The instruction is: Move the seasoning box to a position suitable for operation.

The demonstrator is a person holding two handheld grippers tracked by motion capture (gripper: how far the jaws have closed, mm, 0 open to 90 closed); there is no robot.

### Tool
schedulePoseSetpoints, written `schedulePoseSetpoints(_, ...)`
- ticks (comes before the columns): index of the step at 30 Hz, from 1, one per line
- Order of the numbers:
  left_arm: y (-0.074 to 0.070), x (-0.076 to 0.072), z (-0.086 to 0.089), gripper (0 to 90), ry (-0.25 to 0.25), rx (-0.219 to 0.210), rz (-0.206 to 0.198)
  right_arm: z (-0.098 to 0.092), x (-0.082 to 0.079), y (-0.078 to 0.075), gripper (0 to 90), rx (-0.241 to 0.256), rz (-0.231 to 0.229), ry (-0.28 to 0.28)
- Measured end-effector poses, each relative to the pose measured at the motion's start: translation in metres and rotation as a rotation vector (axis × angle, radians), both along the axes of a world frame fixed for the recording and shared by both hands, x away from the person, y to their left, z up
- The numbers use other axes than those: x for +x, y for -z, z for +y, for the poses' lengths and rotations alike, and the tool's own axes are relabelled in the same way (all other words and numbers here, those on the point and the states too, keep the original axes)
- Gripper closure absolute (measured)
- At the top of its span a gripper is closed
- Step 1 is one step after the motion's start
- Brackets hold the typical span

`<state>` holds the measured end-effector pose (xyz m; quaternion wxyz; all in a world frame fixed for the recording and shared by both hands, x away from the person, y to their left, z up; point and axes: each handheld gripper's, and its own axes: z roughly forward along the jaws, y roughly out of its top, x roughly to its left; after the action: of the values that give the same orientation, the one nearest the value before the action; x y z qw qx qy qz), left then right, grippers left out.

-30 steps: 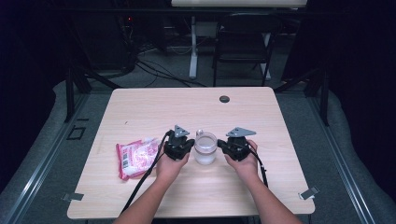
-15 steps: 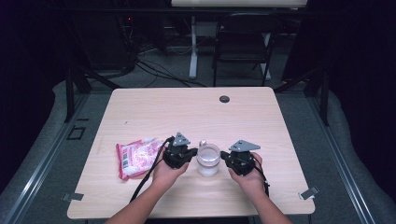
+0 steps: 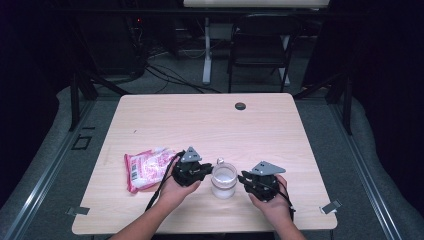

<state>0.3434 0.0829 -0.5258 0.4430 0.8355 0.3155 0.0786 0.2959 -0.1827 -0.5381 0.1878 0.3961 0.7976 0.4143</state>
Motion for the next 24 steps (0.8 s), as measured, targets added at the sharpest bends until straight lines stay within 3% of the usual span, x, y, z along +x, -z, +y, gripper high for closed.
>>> schedulePoseSetpoints(3, 0.0, 0.001, 0.011, 75.1, -0.022, -0.038, 0.0, -0.007, 0.0, -0.001, 66.9, 0.017, 0.005, 0.009)
schedulePoseSetpoints(7, 0.001, 0.0, 0.021, 68.9, -0.048, -0.02, -0.029, -0.019, 0.001, -0.002, 65.4, 0.019, -0.016, 0.011)
schedulePoseSetpoints(9, 0.001, -0.001, 0.025, 65.2, -0.061, -0.027, -0.017, -0.025, 0.003, 0.0, 65.2, 0.026, -0.038, -0.002)
schedulePoseSetpoints(14, 0.003, -0.008, 0.03, 56.8, -0.097, -0.05, -0.006, -0.027, 0.002, 0.0, 62.9, 0.044, -0.033, -0.007)
schedulePoseSetpoints(18, 0.006, -0.013, 0.027, 48.4, -0.093, -0.043, 0.001, -0.02, 0.003, 0.001, 54.0, 0.048, -0.046, -0.02)
schedulePoseSetpoints(21, 0.008, -0.018, 0.024, 49.4, -0.071, -0.025, -0.009, -0.014, 0.002, -0.001, 49.7, 0.04, -0.047, -0.047)
schedulePoseSetpoints(24, 0.009, -0.022, 0.022, 56.1, -0.04, -0.009, -0.037, -0.012, 0.001, -0.003, 57.1, 0.036, -0.054, -0.054)
